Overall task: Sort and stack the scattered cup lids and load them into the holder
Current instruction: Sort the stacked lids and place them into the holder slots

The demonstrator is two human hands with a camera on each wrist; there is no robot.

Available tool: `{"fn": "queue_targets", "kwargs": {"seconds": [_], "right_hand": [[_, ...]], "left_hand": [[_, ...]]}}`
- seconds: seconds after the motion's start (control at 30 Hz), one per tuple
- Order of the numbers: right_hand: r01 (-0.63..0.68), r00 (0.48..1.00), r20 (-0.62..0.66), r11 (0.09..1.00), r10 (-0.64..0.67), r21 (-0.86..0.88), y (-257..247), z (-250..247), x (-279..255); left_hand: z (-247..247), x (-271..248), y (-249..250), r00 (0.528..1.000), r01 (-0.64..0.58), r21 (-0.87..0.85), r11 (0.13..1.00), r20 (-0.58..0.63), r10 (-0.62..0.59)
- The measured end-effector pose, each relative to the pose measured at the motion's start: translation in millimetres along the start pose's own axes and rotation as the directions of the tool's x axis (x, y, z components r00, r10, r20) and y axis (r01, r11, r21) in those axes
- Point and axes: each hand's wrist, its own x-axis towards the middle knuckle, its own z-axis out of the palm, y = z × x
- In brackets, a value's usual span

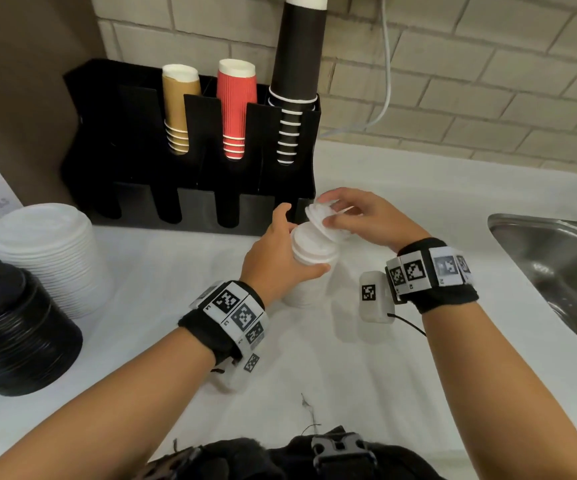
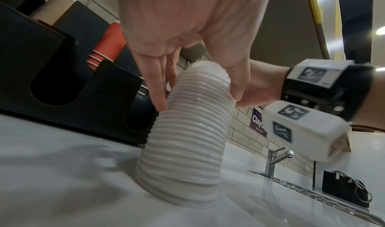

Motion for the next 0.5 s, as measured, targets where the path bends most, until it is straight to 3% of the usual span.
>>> {"fn": "queue_targets", "kwargs": {"seconds": [0.3, 0.5], "right_hand": [[0.200, 0.979, 0.081, 0.954, -0.186, -0.223, -15, 19, -16], [0.199, 0.980, 0.095, 0.903, -0.176, -0.382, -22, 24, -15]], "left_hand": [[1, 3, -2, 1.000, -0.022, 0.005, 1.000, -0.013, 0.022], [2, 6, -5, 1.000, -0.010, 0.042, 0.999, -0.020, 0.011]]}}
